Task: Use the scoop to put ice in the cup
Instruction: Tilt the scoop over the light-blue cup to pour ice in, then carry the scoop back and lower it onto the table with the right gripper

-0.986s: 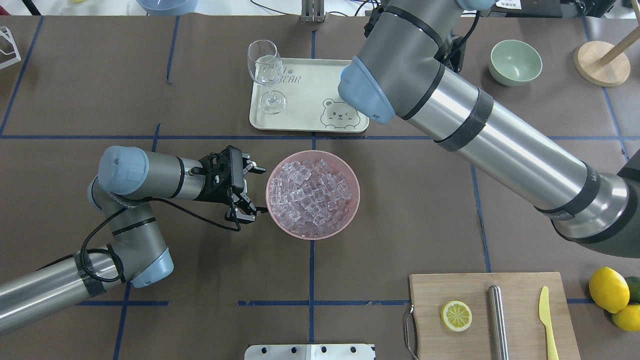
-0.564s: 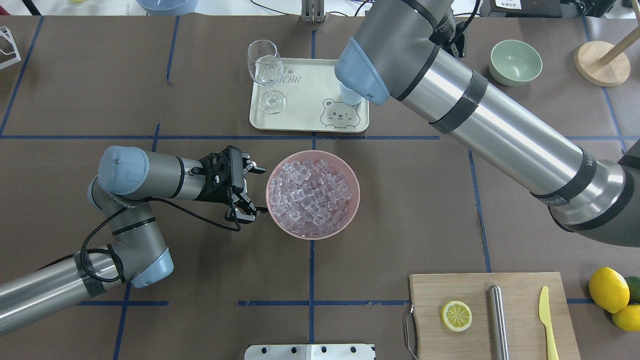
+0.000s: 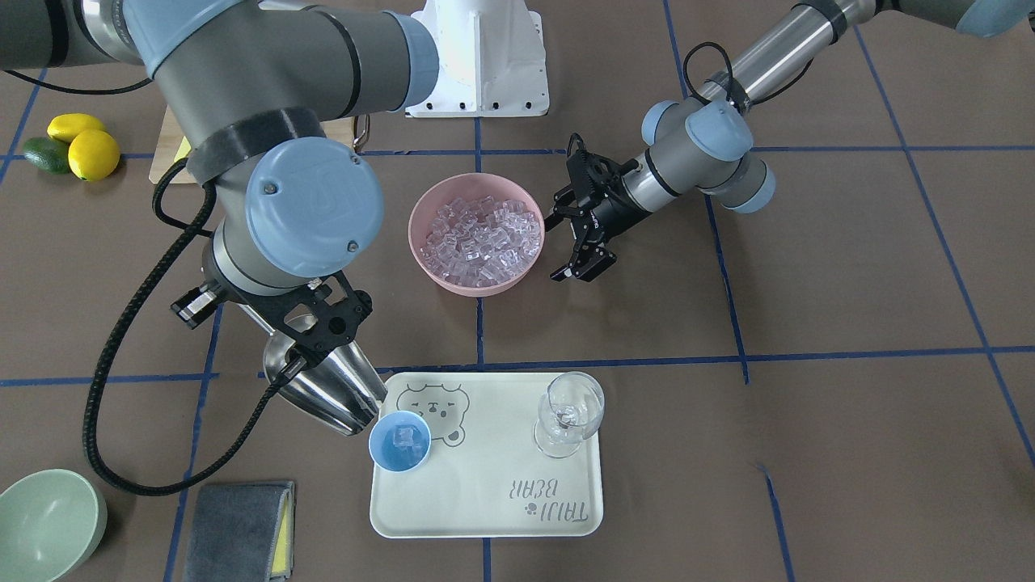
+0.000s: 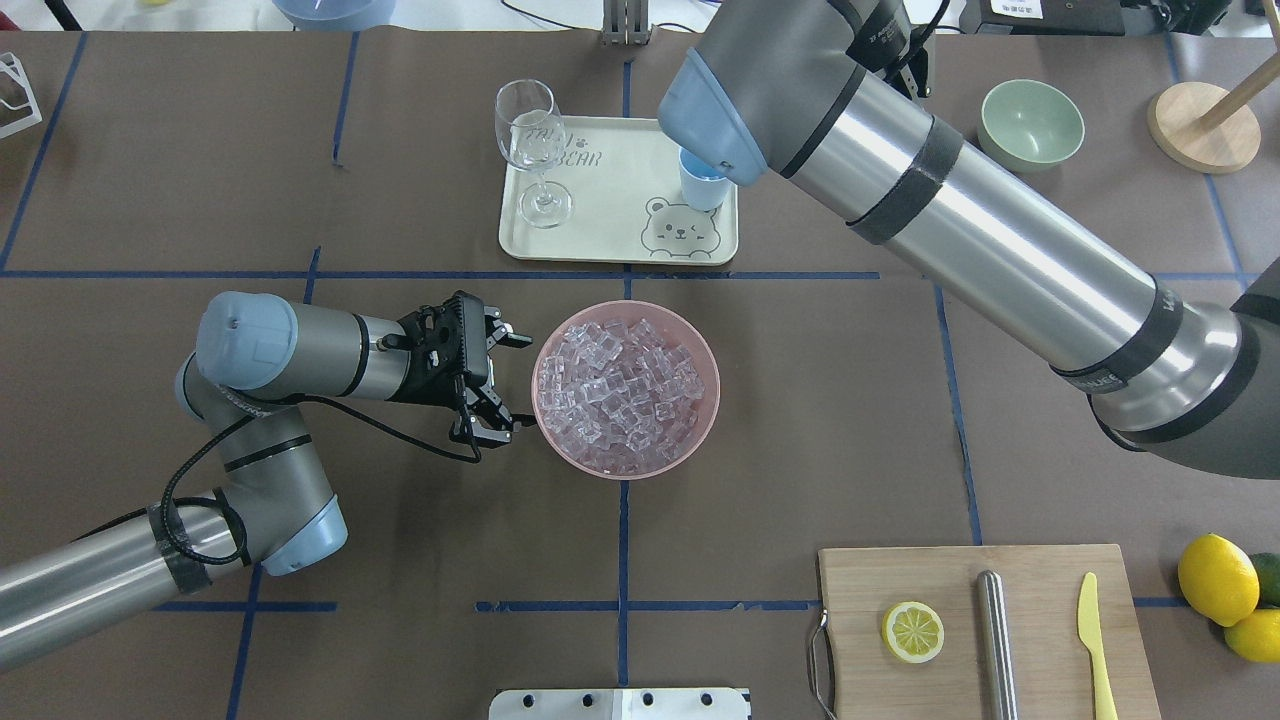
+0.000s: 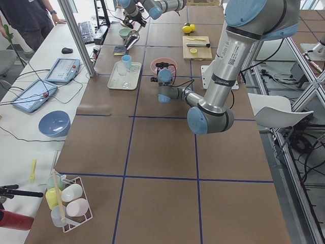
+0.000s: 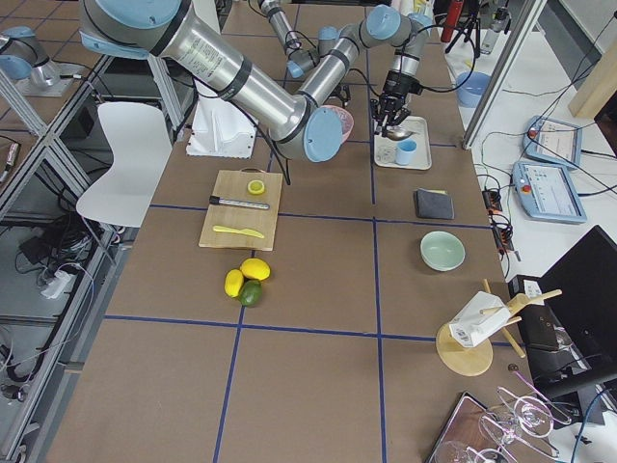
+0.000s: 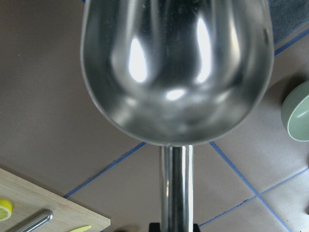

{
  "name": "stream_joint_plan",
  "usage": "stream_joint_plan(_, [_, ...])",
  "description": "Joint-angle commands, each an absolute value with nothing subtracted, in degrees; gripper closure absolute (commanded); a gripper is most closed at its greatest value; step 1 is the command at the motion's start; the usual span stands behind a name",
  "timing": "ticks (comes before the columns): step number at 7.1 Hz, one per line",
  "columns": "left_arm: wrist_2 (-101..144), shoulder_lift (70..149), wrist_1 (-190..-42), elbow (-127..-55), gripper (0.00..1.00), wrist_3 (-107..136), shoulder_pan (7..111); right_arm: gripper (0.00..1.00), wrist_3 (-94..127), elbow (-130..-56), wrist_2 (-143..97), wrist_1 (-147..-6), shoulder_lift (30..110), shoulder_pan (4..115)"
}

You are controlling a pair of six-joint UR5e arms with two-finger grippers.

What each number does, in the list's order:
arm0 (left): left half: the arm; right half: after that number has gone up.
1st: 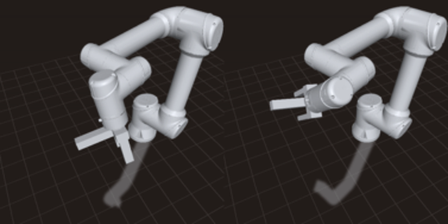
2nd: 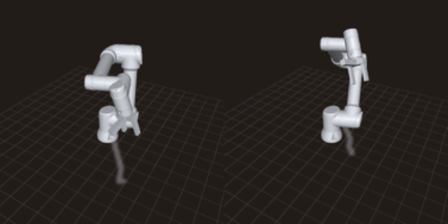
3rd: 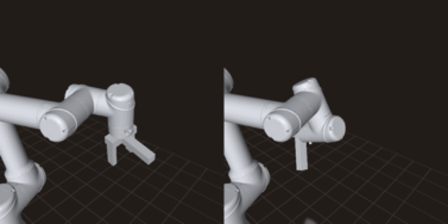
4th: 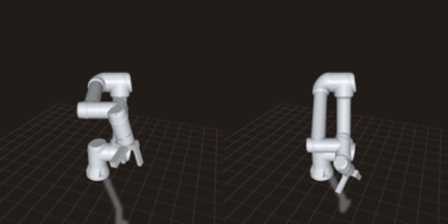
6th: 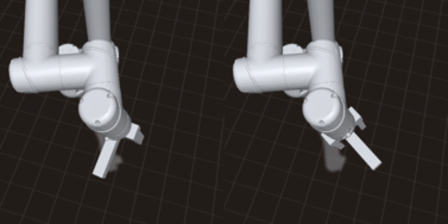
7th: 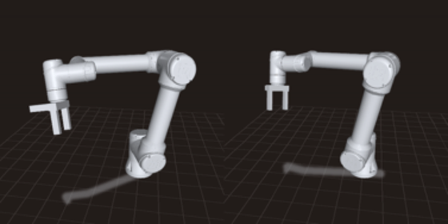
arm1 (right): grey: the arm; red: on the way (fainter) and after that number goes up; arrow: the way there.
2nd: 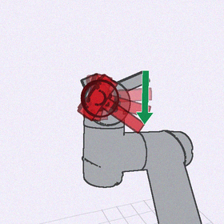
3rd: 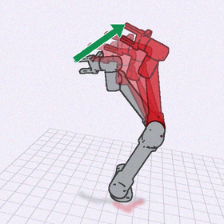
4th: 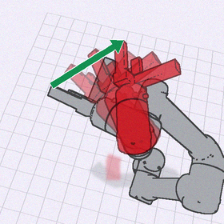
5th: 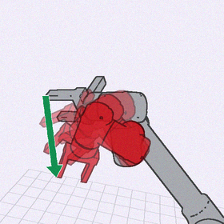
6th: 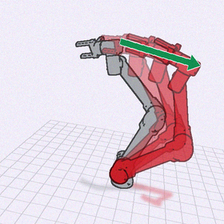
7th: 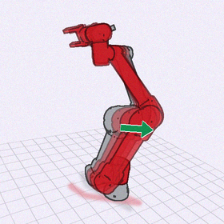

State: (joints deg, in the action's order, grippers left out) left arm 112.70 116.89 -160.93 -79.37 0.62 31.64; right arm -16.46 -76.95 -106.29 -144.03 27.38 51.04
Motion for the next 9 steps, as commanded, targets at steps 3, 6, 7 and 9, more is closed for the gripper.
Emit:
stream_joint_plan(3, [112.76,116.89,-160.93,-79.37,0.00,0.62,31.64,1.00,-15.04,-77.34,-109.84,-143.35,27.51,51.94])
stream_joint_plan(6, [112.68,116.89,-160.93,-79.37,0.00,0.62,31.64,1.00,-3.56,-79.17,-116.70,-140.81,29.61,54.13])
stream_joint_plan(7, [112.76,116.89,-160.93,-79.37,0.00,0.62,31.64,1.00,2.23,-83.28,-123.33,-139.32,34.32,56.32])
stream_joint_plan(9, [112.68,116.89,-160.93,-79.37,0.00,0.62,31.64,1.00,19.19,-98.89,-129.80,-132.67,48.45,58.27])
